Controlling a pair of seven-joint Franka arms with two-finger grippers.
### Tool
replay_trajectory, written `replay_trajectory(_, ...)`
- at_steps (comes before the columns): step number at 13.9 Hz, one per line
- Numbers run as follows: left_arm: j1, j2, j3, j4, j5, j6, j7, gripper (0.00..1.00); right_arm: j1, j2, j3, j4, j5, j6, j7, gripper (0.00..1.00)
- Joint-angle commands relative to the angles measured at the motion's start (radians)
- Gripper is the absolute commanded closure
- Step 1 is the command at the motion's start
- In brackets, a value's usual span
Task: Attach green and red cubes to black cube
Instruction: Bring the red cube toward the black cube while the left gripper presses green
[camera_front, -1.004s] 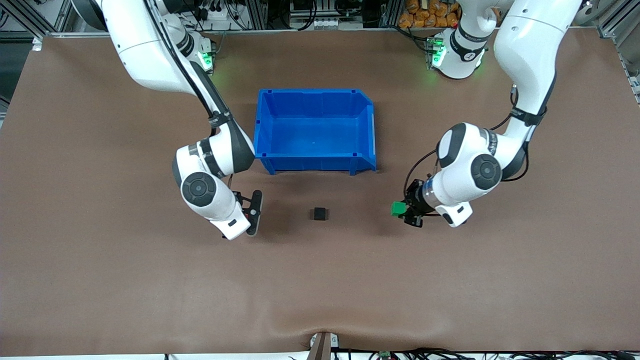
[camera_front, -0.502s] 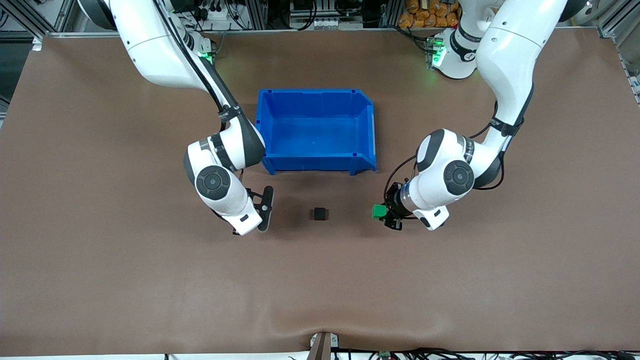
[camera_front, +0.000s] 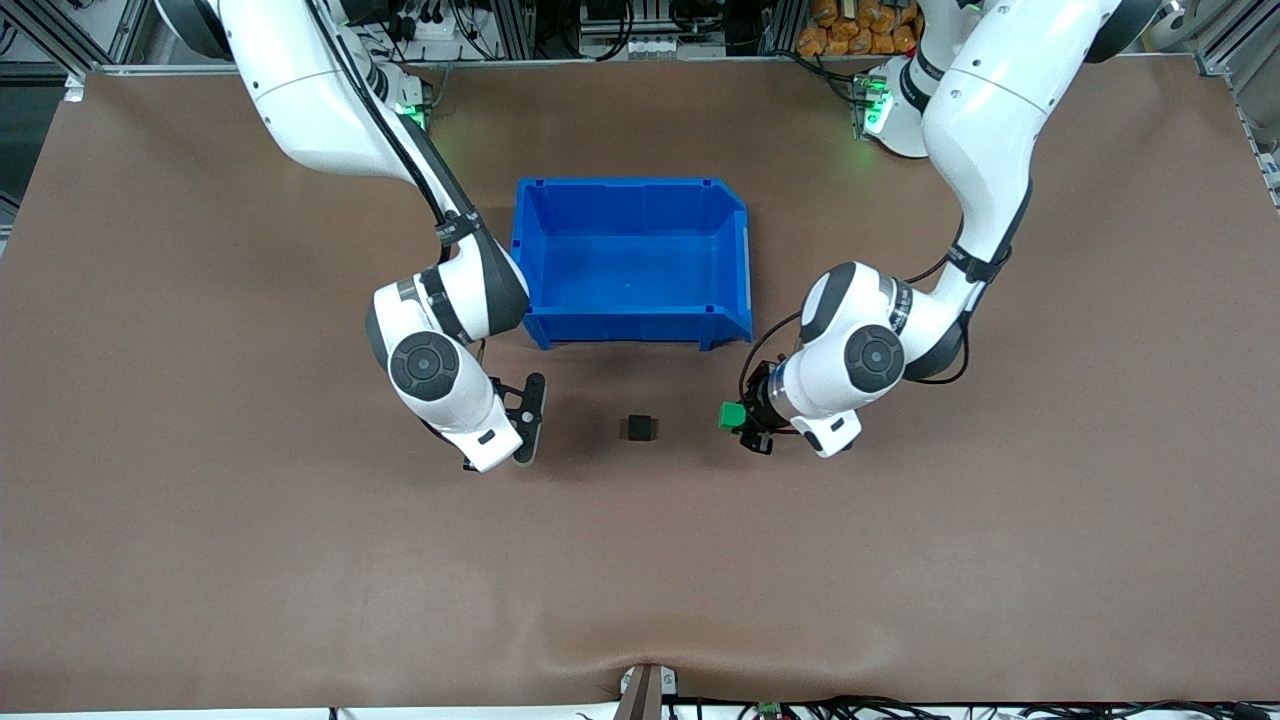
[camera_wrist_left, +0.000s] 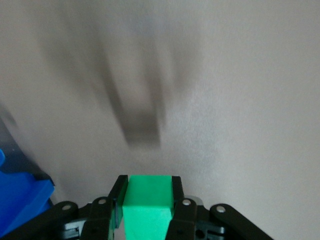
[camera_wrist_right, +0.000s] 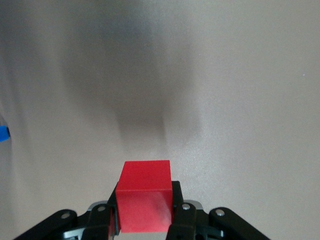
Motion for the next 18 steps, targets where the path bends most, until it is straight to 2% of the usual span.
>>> replay_trajectory(1, -0.021, 0.035, 0.007, 0.060, -0.001, -0.017, -0.023, 1.00, 0.015, 0.019, -0.007, 0.036, -0.001, -0.008, 0.015, 1.00)
replay_trajectory(5, -0.059, 0.086, 0.012, 0.122, -0.004, -0.017, -0.041, 1.00, 0.064, 0.028, -0.009, 0.055, -0.009, -0.002, 0.076, 1.00)
replay_trajectory(11, -0.108, 0.164, 0.021, 0.208, -0.004, -0.003, -0.113, 1.00, 0.064, 0.028, -0.009, 0.064, -0.032, -0.005, 0.077, 1.00)
replay_trajectory(15, -0.197, 0.201, 0.108, 0.262, -0.005, -0.001, -0.147, 1.00, 0.049, 0.032, -0.009, 0.060, -0.017, -0.003, 0.087, 1.00)
replay_trajectory(18, -0.216, 0.229, 0.116, 0.293, -0.004, 0.002, -0.158, 1.00, 0.064, 0.065, -0.007, 0.073, -0.020, 0.000, 0.168, 1.00)
